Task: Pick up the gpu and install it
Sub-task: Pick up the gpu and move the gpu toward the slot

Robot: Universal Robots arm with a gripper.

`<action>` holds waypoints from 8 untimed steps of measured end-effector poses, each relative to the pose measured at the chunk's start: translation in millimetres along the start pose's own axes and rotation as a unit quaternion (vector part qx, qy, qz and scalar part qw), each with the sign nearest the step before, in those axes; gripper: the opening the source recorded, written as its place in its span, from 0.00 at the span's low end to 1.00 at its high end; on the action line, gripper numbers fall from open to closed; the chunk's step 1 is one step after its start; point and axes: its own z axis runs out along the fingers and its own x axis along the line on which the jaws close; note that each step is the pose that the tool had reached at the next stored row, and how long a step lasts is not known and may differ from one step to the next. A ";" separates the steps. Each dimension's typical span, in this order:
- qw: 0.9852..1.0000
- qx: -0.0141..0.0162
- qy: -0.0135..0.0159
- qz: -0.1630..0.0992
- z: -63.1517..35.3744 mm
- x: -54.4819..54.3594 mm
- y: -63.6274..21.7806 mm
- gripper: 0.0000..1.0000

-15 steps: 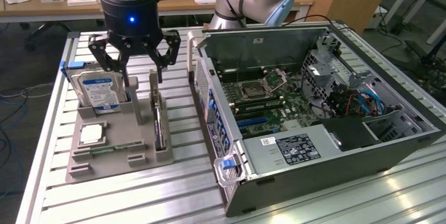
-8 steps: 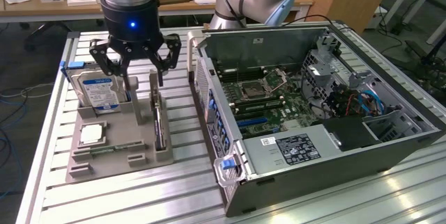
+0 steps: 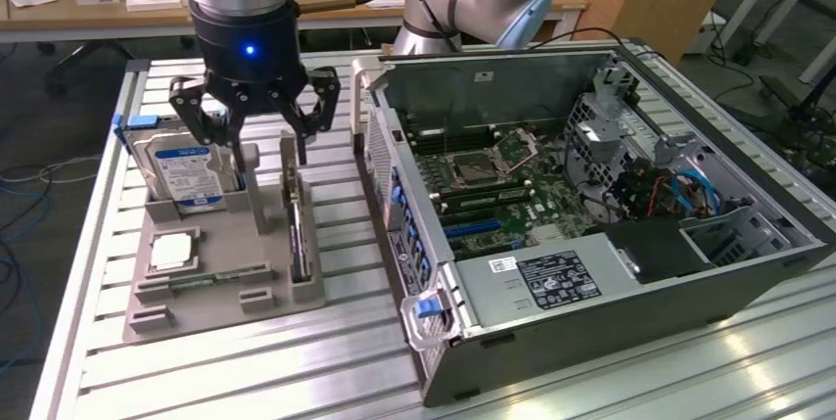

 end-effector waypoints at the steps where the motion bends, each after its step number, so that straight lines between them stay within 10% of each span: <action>1: 1.000 0.000 0.000 0.000 0.5 0.0 -0.1 0.65; 8: 1.000 0.000 0.000 0.000 5.5 0.0 -2.0 0.65</action>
